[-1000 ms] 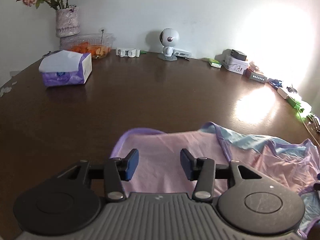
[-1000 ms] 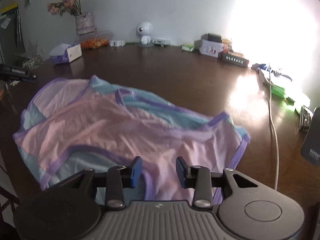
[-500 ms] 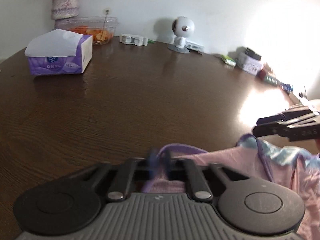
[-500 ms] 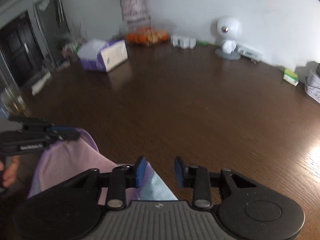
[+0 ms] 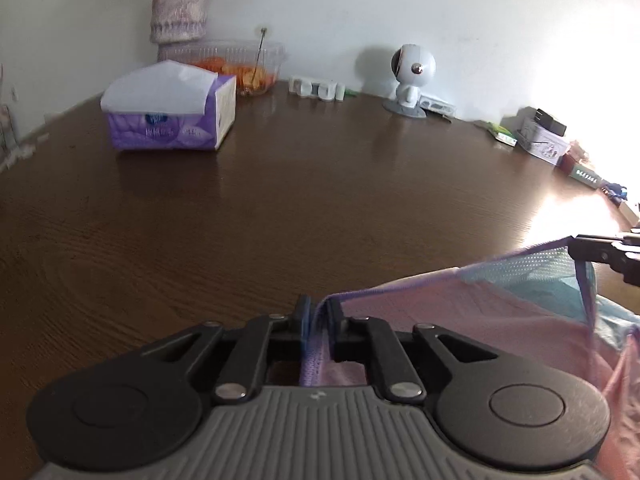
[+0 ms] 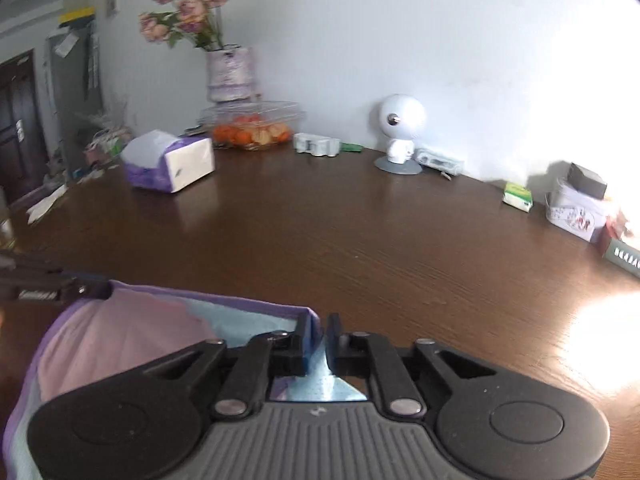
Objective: Fold clothes
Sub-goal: 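Release the folded edge with the left tool and smooth the garment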
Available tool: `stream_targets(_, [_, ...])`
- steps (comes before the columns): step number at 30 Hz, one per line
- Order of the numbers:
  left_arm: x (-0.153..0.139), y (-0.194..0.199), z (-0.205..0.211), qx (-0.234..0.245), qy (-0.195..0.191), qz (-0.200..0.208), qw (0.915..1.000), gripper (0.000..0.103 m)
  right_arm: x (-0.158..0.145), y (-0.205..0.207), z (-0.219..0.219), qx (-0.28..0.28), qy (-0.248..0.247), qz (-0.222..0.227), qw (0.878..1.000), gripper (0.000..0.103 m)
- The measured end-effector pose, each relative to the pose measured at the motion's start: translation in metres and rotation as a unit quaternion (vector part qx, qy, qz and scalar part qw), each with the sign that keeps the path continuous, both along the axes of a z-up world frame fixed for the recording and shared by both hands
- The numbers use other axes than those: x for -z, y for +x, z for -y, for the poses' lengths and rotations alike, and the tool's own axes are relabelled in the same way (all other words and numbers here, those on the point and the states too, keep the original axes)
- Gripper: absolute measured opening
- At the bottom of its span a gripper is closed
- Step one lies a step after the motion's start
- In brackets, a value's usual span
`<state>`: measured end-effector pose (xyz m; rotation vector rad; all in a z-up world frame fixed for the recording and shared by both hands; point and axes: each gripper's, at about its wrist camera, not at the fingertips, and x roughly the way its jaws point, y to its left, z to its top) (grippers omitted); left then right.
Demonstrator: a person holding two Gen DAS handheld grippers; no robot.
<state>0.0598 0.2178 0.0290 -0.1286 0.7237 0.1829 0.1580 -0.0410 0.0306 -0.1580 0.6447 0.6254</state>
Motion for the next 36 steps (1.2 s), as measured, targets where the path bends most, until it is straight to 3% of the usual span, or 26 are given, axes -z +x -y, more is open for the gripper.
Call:
stream_targets(2, [-0.007, -0.011, 0.002, -0.001, 0.01, 0.008, 0.9999, 0.035, 0.0, 0.008, 0.005, 0.015, 0.015, -0.02, 1.0, 0.018])
stream_targets(4, [-0.014, -0.029, 0.003, 0.02, 0.005, 0.015, 0.9997, 0.046, -0.008, -0.002, 0.019, 0.022, 0.014, -0.006, 1.0, 0.026])
stream_targets(5, [-0.018, -0.038, 0.004, 0.035, 0.0, 0.014, 0.9993, 0.049, -0.013, -0.008, 0.026, 0.024, 0.013, -0.001, 1.0, 0.036])
stream_targets(7, [-0.018, -0.054, 0.006, 0.059, -0.013, 0.001, 0.9982, 0.059, -0.019, -0.029, 0.041, 0.014, 0.0, -0.019, 1.0, 0.041])
stream_targets(10, [-0.009, -0.074, 0.017, 0.083, 0.007, -0.014, 0.9964, 0.059, -0.018, -0.073, 0.056, -0.029, 0.003, -0.069, 0.997, 0.041])
stream_targets(12, [-0.004, -0.086, 0.029, 0.104, 0.035, -0.015, 0.9939, 0.059, -0.014, -0.11, 0.063, -0.07, 0.011, -0.072, 0.995, 0.039])
stream_targets(16, [0.0, -0.1, 0.043, 0.158, 0.046, -0.017, 0.9862, 0.063, 0.006, -0.18, 0.066, -0.121, 0.001, -0.043, 0.992, 0.039])
stream_targets(22, [0.002, -0.122, 0.054, 0.211, 0.113, -0.025, 0.9707, 0.066, 0.022, -0.217, 0.083, -0.086, 0.019, -0.052, 0.995, 0.038])
stream_targets(25, [0.003, -0.136, 0.06, 0.228, 0.122, -0.024, 0.9657, 0.067, 0.023, -0.225, 0.1, -0.072, 0.021, -0.044, 0.996, 0.038])
stream_targets(29, [0.0, -0.143, 0.058, 0.225, 0.125, -0.042, 0.9654, 0.073, 0.012, -0.235, 0.123, -0.051, 0.048, -0.013, 0.997, 0.038])
stream_targets(31, [-0.012, -0.141, 0.057, 0.202, 0.112, -0.054, 0.9714, 0.073, 0.002, -0.23, 0.14, -0.023, 0.066, 0.004, 0.998, 0.04])
stream_targets(33, [-0.032, -0.14, 0.06, 0.201, 0.059, -0.018, 0.9776, 0.073, -0.004, -0.217, 0.153, 0.006, 0.074, 0.011, 0.997, 0.04])
stream_targets(34, [-0.04, -0.139, 0.064, 0.221, 0.024, -0.002, 0.975, 0.074, -0.004, -0.206, 0.157, 0.022, 0.072, 0.011, 0.997, 0.04])
stream_targets(36, [-0.049, -0.139, 0.083, 0.28, -0.02, 0.015, 0.9596, 0.076, -0.005, -0.175, 0.153, 0.039, 0.056, 0.014, 0.998, 0.04])
